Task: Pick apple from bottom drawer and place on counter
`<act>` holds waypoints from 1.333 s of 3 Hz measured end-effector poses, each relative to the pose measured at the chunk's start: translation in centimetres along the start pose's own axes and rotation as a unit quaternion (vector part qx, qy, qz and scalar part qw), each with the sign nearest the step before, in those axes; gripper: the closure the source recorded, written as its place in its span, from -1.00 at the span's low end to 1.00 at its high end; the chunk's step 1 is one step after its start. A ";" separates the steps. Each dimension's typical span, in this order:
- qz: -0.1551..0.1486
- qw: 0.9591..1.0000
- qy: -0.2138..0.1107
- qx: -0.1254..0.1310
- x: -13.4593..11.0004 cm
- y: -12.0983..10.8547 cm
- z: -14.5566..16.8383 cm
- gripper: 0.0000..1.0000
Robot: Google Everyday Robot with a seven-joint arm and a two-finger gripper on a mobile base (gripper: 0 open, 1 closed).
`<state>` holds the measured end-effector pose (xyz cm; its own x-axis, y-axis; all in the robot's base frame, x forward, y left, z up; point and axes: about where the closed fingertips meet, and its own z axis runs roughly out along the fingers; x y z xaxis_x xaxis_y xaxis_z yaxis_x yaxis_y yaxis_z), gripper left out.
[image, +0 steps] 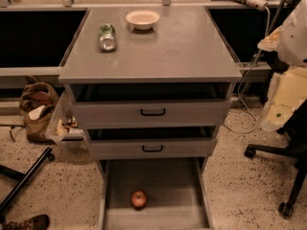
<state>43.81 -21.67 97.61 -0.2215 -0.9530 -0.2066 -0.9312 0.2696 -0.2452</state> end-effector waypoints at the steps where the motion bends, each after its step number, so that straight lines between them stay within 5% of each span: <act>1: 0.000 1.000 0.000 0.000 0.0 0.0 0.0 -1.00; 2: 0.011 1.000 -0.008 0.004 -0.4 0.3 1.0 -1.00; 4: 0.080 0.991 -0.090 -0.056 -5.3 3.5 12.3 -1.00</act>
Offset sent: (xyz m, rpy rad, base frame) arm 0.0033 0.0139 -0.0279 0.0518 0.0005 -0.0452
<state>45.28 -14.02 86.21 -0.3223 -0.8570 -0.4022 -0.9170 0.3881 -0.0921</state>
